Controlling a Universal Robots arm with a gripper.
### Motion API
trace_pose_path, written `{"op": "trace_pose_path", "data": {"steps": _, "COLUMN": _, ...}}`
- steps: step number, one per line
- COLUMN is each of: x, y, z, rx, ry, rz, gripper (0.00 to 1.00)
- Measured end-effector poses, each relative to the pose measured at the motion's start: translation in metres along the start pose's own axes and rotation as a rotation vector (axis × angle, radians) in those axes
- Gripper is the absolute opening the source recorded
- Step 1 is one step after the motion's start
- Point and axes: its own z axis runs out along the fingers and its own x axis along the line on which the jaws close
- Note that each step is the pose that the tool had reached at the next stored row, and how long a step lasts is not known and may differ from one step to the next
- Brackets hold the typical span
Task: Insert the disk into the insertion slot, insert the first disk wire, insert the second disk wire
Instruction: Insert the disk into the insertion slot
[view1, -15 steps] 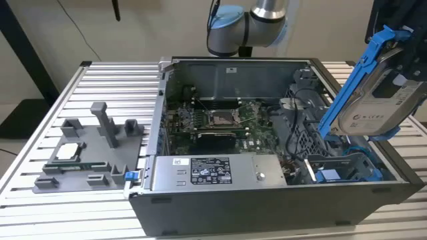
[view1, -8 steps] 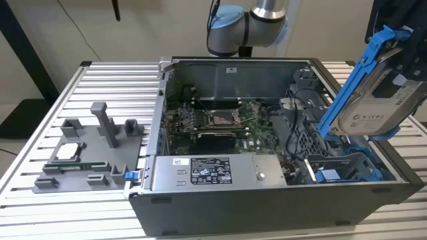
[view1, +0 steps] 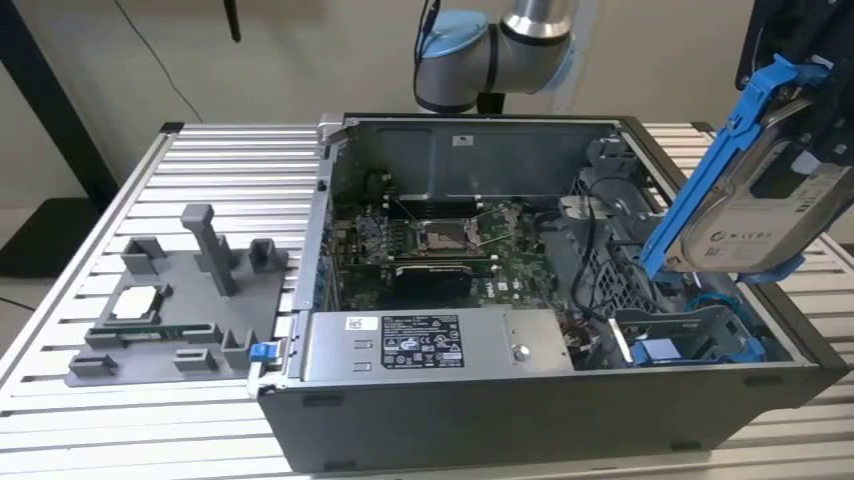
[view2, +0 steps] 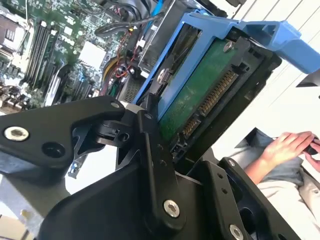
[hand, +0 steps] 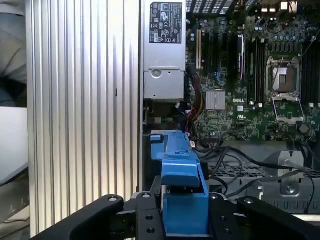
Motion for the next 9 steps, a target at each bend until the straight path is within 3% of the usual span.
{"op": "trace_pose_path", "data": {"steps": 9, "x": 0.0002, "y": -0.0030, "z": 0.0150, "rx": -0.0003, "ry": 0.0001, "rz": 0.000, "gripper": 0.00}}
